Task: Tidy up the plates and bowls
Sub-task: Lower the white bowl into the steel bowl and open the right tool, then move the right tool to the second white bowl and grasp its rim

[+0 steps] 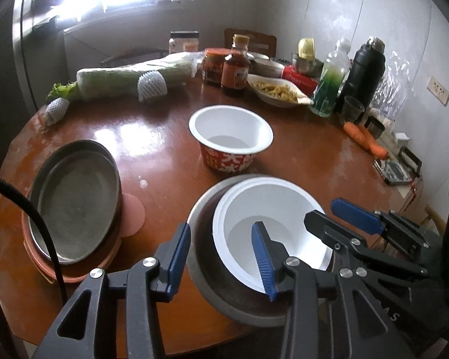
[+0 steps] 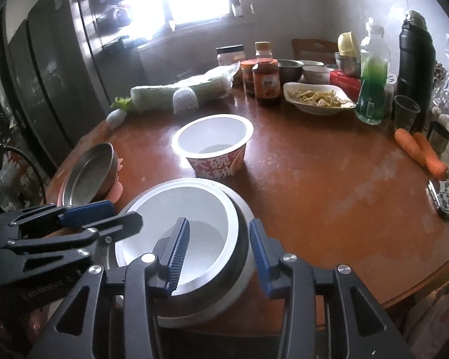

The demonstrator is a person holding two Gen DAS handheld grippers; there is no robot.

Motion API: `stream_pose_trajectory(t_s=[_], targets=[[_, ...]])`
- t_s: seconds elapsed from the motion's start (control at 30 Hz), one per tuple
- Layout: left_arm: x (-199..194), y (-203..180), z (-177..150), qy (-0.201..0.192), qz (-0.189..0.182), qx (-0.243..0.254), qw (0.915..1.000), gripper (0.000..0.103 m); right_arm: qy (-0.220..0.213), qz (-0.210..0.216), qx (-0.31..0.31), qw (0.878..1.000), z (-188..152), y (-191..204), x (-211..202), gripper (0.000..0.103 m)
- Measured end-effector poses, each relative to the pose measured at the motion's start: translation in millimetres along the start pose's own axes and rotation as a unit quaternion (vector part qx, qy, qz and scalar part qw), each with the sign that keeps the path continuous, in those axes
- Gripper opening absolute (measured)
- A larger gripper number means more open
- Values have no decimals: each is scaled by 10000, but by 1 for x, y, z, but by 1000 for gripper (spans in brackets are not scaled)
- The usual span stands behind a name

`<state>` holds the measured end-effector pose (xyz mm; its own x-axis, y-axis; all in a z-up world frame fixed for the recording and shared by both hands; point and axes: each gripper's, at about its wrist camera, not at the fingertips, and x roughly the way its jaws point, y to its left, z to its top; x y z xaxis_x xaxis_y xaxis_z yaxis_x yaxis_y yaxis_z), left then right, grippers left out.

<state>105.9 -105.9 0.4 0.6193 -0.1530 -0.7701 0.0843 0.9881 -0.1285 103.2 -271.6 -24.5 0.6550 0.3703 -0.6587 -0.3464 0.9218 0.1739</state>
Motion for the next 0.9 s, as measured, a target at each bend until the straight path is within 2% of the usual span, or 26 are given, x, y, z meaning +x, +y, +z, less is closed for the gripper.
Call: stream_pose_trajectory(t_s=[0.13, 0.23, 0.57, 0.9], targets=[[-6, 3, 5, -115, 33, -19, 9999, 45, -92, -1, 23, 10000, 3, -1, -5, 45], [-8, 5, 10, -207, 103, -4, 9997, 46, -182, -33, 47, 9998, 7, -2, -9, 55], [3, 11, 18, -208, 122, -4, 9997, 47, -359, -179, 189, 9990, 23, -12, -9, 59], [15, 30, 46, -334, 88, -201, 9992, 47, -394, -309, 176, 9986, 45, -21, 5, 63]])
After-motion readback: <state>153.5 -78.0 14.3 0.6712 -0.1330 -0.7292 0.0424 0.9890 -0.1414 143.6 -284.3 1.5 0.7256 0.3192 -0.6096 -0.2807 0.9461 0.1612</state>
